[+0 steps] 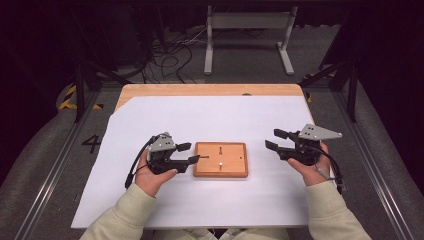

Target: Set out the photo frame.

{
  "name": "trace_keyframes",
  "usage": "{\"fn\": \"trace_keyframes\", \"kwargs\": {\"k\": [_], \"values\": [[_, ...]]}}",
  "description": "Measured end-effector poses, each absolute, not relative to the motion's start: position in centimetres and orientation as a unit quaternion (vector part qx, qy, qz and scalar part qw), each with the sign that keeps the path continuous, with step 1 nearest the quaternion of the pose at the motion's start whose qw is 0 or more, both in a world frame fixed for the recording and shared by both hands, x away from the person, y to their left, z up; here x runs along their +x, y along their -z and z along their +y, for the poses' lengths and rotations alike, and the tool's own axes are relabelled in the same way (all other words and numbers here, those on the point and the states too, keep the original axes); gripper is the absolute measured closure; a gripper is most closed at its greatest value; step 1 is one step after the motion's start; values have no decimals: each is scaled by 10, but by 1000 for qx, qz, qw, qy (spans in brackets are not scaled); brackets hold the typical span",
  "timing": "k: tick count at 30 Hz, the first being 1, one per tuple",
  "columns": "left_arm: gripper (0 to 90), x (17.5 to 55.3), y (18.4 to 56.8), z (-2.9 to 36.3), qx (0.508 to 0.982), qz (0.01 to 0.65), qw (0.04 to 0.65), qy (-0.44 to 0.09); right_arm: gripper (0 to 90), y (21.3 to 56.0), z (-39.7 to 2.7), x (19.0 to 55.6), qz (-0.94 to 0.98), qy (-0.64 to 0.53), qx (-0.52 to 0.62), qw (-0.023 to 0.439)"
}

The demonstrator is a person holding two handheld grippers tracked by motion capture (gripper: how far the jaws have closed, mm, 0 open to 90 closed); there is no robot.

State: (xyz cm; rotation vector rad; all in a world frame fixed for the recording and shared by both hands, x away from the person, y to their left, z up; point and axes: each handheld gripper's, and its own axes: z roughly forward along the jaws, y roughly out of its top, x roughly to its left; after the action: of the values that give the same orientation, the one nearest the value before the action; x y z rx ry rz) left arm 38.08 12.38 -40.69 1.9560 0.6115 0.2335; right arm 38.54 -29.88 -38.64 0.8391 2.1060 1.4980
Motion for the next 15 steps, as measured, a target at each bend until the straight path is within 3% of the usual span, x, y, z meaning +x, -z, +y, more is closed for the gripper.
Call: {"fn": "trace_keyframes", "kwargs": {"k": [15], "values": [[424, 383, 416, 90, 818, 229, 522, -77, 425, 388, -305, 384, 751, -541, 311, 215]]}}
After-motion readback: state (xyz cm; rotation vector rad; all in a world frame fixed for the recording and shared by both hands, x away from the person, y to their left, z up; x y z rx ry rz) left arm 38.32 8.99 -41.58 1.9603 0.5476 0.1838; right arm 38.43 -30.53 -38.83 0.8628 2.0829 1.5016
